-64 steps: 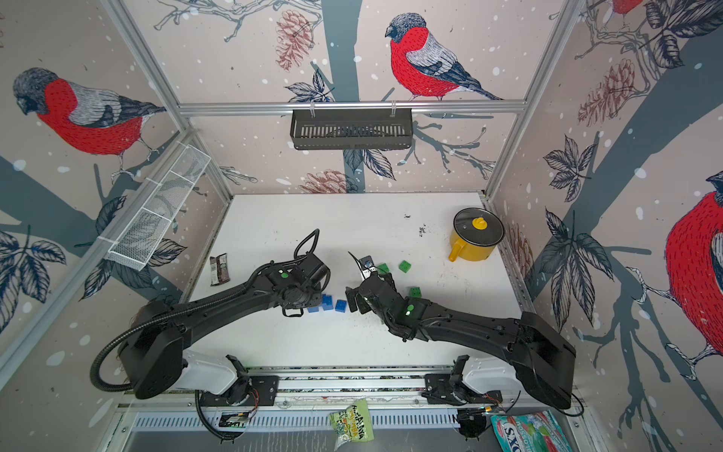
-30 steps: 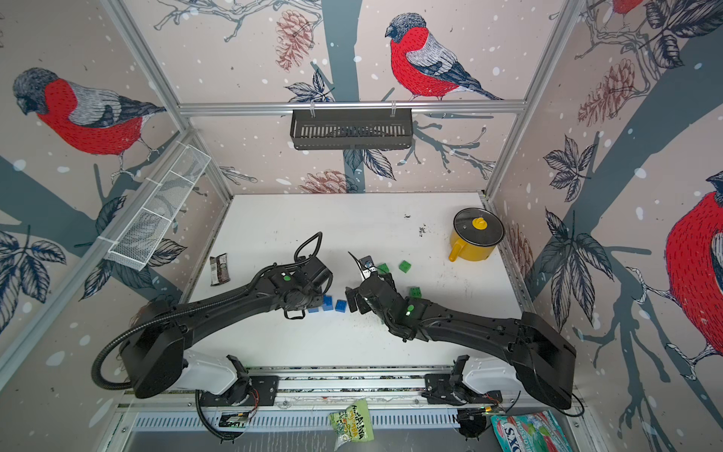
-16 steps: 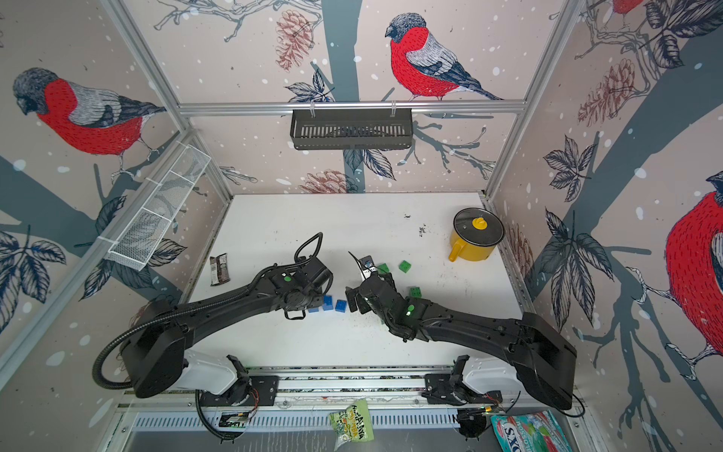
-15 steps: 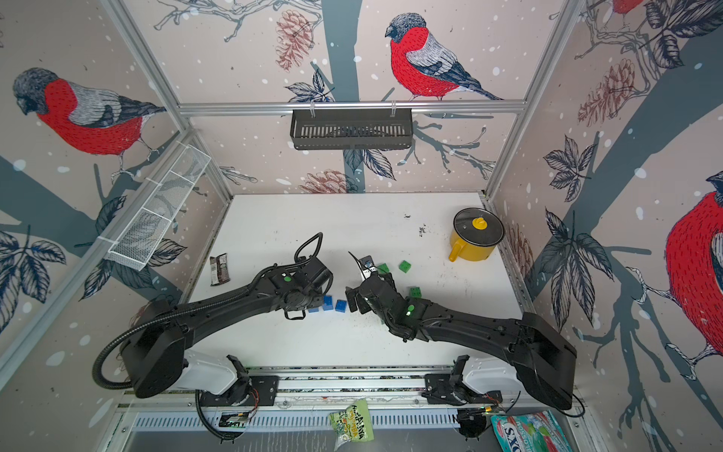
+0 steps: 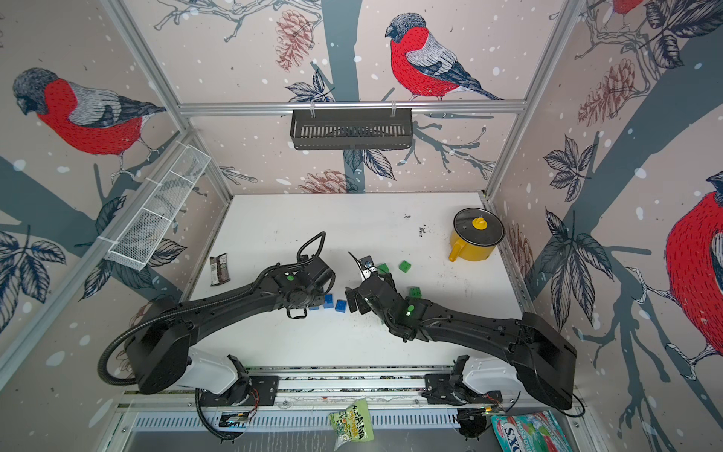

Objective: Assemble the letter h with lego
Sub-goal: Assemble the lego brick with the lego brick.

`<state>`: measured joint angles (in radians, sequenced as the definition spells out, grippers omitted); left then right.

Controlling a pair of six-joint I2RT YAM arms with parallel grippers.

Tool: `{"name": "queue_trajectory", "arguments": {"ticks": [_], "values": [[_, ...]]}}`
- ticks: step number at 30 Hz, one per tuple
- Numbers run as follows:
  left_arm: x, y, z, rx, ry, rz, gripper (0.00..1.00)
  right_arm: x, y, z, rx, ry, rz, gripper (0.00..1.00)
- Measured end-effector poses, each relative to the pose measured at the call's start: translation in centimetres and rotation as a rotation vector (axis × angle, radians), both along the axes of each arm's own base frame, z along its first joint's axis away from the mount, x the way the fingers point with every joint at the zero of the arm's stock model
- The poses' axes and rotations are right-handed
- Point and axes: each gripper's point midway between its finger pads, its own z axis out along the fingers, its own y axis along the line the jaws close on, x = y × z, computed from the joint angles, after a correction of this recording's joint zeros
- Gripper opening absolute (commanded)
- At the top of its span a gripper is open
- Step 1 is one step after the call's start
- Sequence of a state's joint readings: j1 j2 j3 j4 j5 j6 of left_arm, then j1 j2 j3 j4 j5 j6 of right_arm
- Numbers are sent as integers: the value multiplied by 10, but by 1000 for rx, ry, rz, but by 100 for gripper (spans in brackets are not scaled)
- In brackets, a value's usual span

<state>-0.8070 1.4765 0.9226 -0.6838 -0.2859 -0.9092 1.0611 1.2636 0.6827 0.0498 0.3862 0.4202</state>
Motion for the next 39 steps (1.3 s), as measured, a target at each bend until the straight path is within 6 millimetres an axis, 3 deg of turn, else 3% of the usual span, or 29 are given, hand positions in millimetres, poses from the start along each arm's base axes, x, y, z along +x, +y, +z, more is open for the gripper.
{"name": "queue_trajectory", "arguments": {"ticks": [16, 32, 39], "values": [[0, -1, 0, 30, 26, -42, 37, 0, -1, 1, 1, -3, -3, 100], [-2, 2, 6, 30, 25, -38, 61, 1, -1, 1, 0, -4, -5, 100], [-9, -2, 9, 18, 69, -53, 65, 0, -1, 1, 0, -4, -4, 100]]}}
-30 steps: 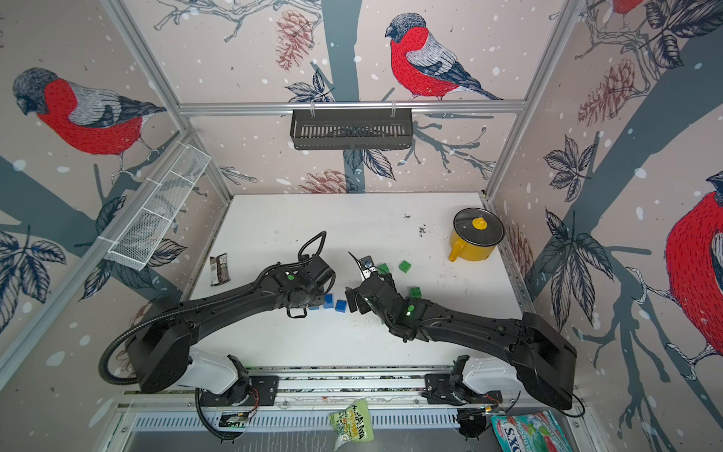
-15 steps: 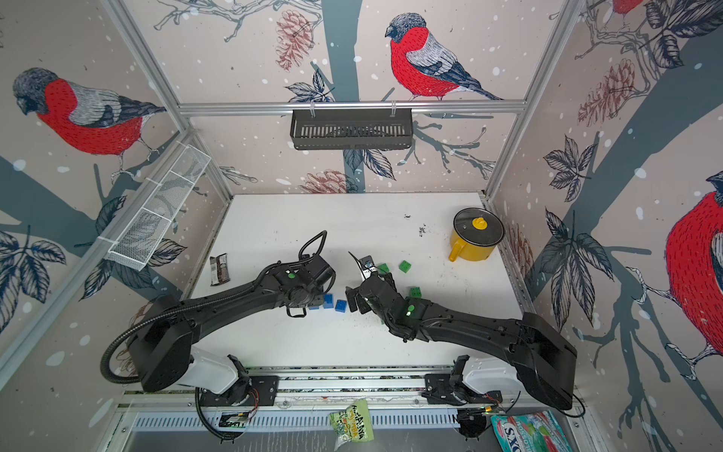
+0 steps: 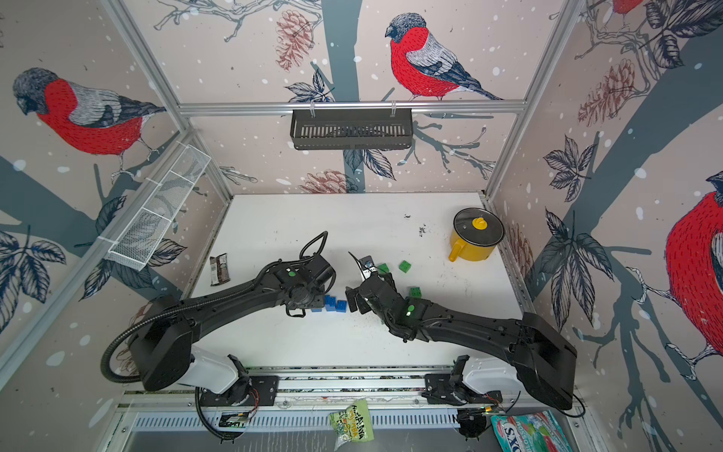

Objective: Assemble the letter h with lego
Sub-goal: Assemble the lego brick with the lego brick.

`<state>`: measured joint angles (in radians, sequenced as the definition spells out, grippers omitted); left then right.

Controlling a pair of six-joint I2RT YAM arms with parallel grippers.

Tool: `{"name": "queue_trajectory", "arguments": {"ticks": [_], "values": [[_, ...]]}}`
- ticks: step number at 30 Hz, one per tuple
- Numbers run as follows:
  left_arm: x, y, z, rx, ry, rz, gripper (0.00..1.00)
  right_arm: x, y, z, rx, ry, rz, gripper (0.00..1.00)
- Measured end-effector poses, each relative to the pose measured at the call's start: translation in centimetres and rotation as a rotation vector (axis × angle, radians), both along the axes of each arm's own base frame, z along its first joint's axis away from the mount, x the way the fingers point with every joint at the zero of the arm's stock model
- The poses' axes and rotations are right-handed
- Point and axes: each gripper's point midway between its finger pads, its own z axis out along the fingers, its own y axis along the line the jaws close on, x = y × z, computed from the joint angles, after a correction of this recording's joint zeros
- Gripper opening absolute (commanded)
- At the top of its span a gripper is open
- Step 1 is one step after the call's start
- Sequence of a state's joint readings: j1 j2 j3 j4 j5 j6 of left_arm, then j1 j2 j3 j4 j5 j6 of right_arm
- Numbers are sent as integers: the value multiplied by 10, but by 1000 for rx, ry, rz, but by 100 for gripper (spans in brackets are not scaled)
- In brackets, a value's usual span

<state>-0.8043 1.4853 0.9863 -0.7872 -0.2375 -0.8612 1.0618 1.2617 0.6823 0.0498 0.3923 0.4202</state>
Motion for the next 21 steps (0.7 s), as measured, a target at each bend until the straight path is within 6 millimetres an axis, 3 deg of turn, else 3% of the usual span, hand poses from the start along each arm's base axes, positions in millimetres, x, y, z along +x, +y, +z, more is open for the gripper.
{"name": "queue_trajectory", "arguments": {"ticks": [16, 21], "values": [[4, 1, 17, 28, -14, -18, 77, 0, 0, 0, 0, 0, 1, 100], [11, 0, 32, 25, -47, -21, 88, 1, -1, -1, -2, 2, -3, 100]]}}
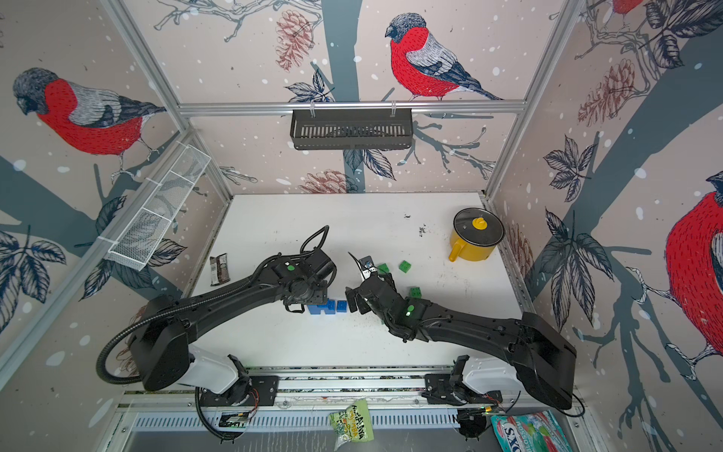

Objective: Assemble the letter h with lego
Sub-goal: Pick up the lego brick from the center of the board.

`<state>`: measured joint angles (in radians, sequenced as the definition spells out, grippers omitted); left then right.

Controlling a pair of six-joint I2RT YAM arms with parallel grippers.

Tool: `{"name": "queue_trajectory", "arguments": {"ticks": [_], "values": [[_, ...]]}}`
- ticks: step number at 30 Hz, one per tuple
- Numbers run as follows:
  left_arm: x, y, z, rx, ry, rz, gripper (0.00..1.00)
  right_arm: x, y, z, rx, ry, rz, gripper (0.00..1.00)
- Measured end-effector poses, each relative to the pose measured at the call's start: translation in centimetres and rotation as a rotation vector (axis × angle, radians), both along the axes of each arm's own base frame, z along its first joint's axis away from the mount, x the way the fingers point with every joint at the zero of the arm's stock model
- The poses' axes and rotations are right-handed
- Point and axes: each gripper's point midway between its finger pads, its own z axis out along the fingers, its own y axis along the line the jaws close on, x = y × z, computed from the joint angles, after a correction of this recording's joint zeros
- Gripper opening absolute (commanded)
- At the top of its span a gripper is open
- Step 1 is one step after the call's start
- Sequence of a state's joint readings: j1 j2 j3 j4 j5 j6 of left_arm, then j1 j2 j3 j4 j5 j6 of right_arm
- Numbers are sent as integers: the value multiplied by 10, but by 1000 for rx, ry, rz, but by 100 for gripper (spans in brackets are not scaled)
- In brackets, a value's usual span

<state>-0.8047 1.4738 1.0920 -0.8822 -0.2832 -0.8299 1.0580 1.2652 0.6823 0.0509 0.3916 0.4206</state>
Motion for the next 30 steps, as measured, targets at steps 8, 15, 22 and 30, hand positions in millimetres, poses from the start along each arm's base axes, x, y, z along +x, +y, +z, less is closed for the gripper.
{"name": "queue_trajectory", "arguments": {"ticks": [8, 15, 22, 30], "values": [[26, 35, 56, -58, -184, 59, 98, 0, 22, 4, 53, 88, 18, 100], [24, 89, 87, -61, -400, 129, 98, -15, 50, -34, 14, 297, -41, 94], [17, 133, 107, -1, -572, 198, 98, -28, 64, -70, -32, 452, -162, 88], [15, 138, 113, -5, -627, 198, 98, -23, 57, -68, 20, 508, -308, 83]]}}
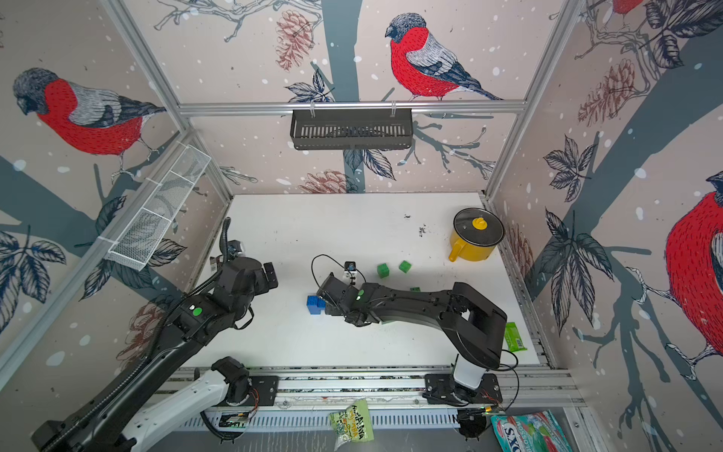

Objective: Assemble the letter h with lego
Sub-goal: Pick up the lego brick from the center of the board.

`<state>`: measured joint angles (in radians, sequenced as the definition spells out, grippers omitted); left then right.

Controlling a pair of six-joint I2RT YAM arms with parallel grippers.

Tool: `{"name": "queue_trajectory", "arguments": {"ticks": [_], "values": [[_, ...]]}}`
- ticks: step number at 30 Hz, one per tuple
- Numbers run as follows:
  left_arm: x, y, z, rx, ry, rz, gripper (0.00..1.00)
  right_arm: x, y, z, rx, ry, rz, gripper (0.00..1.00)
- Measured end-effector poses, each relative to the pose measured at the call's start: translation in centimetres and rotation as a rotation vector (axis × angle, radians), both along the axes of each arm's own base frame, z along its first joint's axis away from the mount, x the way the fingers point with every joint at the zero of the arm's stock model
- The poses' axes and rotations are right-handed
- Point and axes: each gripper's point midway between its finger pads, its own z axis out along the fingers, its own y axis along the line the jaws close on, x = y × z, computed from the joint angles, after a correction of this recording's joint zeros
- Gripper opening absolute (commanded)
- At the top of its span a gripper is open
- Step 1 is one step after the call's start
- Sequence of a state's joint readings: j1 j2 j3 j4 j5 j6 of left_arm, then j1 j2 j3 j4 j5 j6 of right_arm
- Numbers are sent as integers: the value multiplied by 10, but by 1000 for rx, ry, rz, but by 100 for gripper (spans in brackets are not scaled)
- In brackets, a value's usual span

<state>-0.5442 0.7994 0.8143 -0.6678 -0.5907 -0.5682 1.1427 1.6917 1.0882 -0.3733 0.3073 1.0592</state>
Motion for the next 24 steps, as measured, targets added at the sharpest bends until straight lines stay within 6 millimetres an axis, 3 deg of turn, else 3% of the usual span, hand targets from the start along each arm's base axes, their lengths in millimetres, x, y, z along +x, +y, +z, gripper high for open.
{"name": "queue_trajectory", "arguments": {"ticks": [10, 24], "values": [[-1, -12, 1, -39, -8, -66, 98, 6, -4, -11, 8, 79, -90, 77], [-3, -14, 3, -48, -16, -96, 99, 11, -2, -28, -26, 141, -86, 71]]}}
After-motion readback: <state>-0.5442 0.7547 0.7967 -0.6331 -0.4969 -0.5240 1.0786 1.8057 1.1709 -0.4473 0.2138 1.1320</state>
